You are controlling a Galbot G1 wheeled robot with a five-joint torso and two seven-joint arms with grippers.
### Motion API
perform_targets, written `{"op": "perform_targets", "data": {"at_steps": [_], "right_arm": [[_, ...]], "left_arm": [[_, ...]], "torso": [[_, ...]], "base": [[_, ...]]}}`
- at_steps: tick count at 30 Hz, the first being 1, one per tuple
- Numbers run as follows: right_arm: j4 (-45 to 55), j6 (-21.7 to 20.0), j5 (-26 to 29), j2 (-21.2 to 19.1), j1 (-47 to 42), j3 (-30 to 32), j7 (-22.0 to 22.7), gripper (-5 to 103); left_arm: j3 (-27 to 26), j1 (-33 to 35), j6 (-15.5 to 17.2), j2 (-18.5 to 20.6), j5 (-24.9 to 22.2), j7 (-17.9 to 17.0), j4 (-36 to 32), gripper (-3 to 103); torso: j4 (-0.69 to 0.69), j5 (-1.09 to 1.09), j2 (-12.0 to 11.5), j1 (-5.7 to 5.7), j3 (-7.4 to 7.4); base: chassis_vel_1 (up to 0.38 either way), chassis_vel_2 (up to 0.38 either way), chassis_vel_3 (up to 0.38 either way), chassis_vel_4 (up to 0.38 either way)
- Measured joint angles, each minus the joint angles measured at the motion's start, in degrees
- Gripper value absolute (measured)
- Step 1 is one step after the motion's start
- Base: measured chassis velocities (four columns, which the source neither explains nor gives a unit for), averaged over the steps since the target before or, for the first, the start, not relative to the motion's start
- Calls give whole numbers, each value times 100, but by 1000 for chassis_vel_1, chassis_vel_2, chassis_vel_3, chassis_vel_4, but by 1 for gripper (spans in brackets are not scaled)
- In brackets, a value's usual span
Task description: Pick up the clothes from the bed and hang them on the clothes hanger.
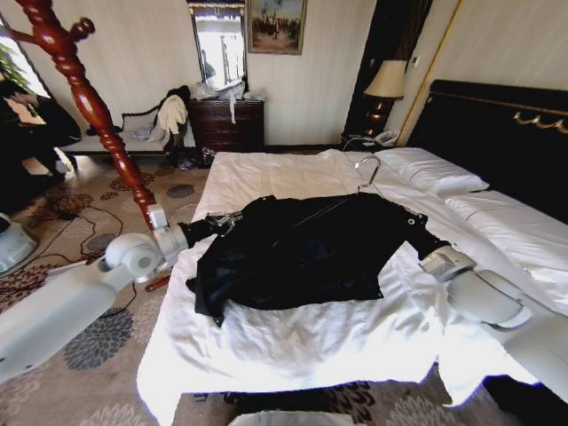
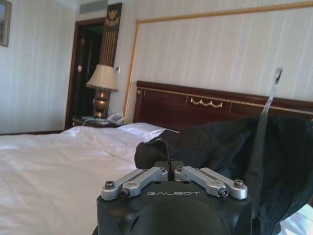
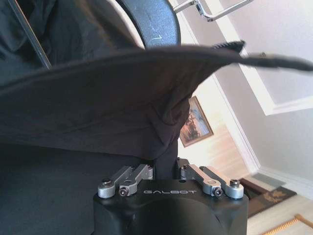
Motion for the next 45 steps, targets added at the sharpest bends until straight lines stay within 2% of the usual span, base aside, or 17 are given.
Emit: {"op": "perform_targets", "data": {"at_steps": [6, 12, 16, 23, 32, 37, 38, 39, 40, 42, 43, 45], "right_arm": [[-86, -211, -9, -41, 46, 9, 38, 18], [-79, -432, 43, -152, 64, 19, 71, 18], [-104, -535, 73, -182, 73, 32, 99, 18], [-122, -971, 178, -173, 39, 119, 270, 18], [32, -1545, 476, -145, 131, 85, 383, 18], [217, -1748, 651, -182, 138, 80, 397, 18], [226, -1750, 651, -181, 117, 80, 397, 18], [235, -1751, 647, -169, 80, 81, 397, 18], [235, -1751, 647, -169, 80, 81, 397, 18], [259, -1765, 629, -138, 15, 86, 388, 18], [259, -1765, 629, -138, 15, 86, 388, 18], [261, -1785, 603, -116, 5, 83, 374, 18]], "left_arm": [[-112, -44, -9, 134, -255, -184, -426, 1], [-121, -53, -11, 222, -315, -307, -764, 1], [-121, -35, -13, 213, -310, -399, -910, 1], [-111, 216, -79, 296, -67, -480, -1156, 1], [-37, 144, -92, -9, -23, -858, -1351, 1], [167, 39, -51, -224, 224, -1102, -1298, 1], [202, 51, -49, -259, 326, -1162, -1260, -2], [214, 86, -45, -290, 420, -1238, -1211, 2], [214, 86, -45, -290, 420, -1238, -1211, 2], [208, 149, -24, -324, 488, -1381, -1200, 13], [208, 149, -24, -324, 488, -1381, -1200, 13], [194, 151, -15, -340, 490, -1454, -1339, 24]], "torso": [[-1, 1, 0, 0, 0], [-1, 1, 0, 0, 0], [-1, 1, 0, 0, 1], [1, 0, 0, 0, 0], [-1, 0, 0, 0, 0], [-1, 1, 0, 0, 0], [-1, 0, 0, 0, 0], [-1, 0, 0, 0, 0], [-1, 0, 0, 0, 0], [-1, 0, 0, 0, 0], [-1, 0, 0, 0, 0], [0, 0, 0, 1, 0]], "base": [[0, 0, 0, 0], [0, 0, 0, 0], [0, 0, 0, 0], [0, 0, 0, 0], [0, 0, 0, 0], [0, 0, 0, 0], [0, 0, 0, 0], [0, 0, 0, 0], [0, 0, 0, 0], [0, 0, 0, 0], [0, 0, 0, 0], [0, 0, 0, 0]]}}
